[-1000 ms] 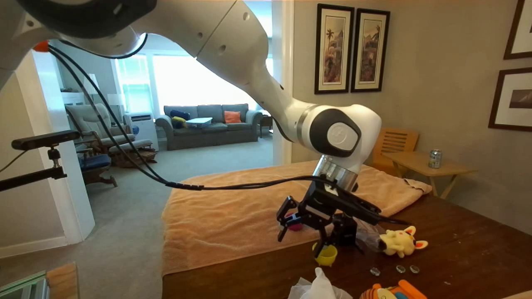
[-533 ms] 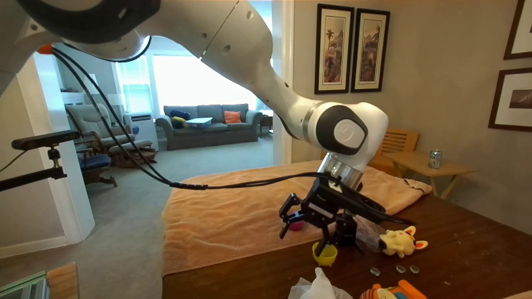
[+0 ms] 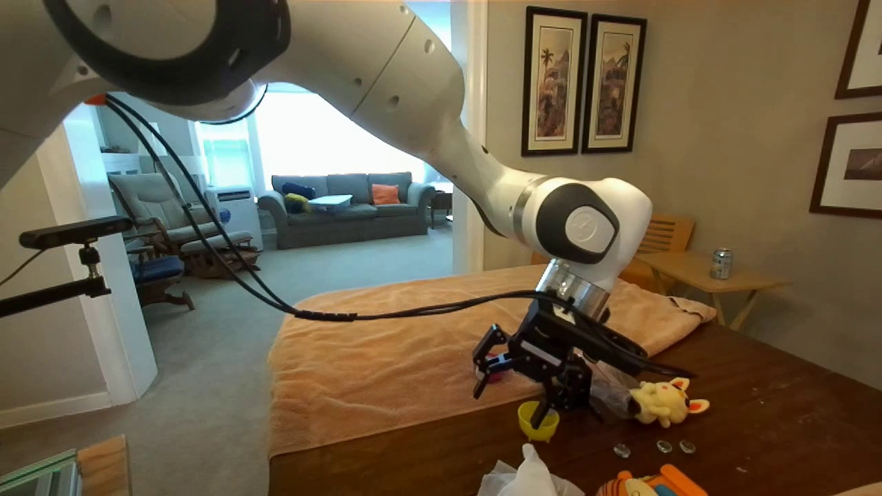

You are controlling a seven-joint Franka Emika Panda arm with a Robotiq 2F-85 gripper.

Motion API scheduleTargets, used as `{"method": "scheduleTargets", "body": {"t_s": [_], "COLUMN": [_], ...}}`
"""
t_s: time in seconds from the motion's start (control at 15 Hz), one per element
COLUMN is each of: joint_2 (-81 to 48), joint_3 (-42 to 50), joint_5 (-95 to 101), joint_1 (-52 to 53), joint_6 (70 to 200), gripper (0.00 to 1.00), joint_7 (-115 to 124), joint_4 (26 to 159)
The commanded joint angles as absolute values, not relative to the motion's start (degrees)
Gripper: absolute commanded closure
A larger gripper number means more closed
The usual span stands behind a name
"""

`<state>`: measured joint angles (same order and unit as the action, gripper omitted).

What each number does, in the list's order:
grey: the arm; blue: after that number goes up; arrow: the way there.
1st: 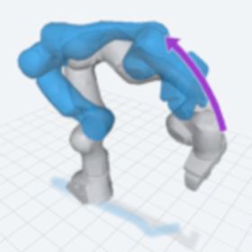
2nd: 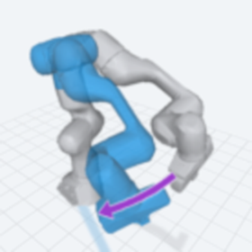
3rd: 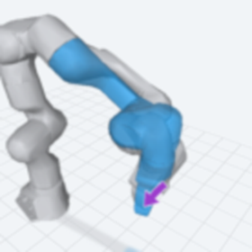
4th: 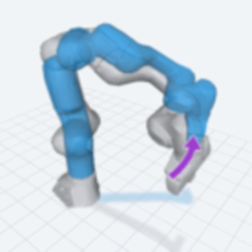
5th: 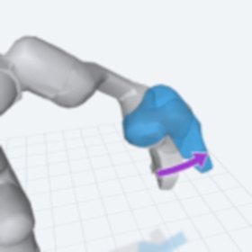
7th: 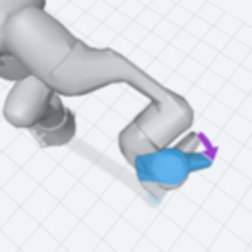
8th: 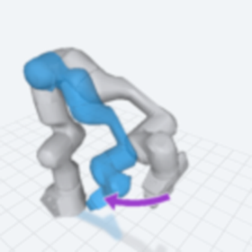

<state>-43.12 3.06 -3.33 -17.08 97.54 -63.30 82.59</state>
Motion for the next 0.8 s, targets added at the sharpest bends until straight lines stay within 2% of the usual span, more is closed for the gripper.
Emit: {"method": "scheduleTargets", "body": {"t_s": [0.0, 0.73], "joint_2": [-46.0, -47.4], "joint_3": [2.0, 1.4], "joint_5": [-4.5, -4.3], "joint_1": [-17.9, -17.9], "joint_6": [95.5, 95.1], "gripper": [0.0, 0.0], "joint_7": [-61.7, -61.1], "joint_4": [78.0, 76.4]}}
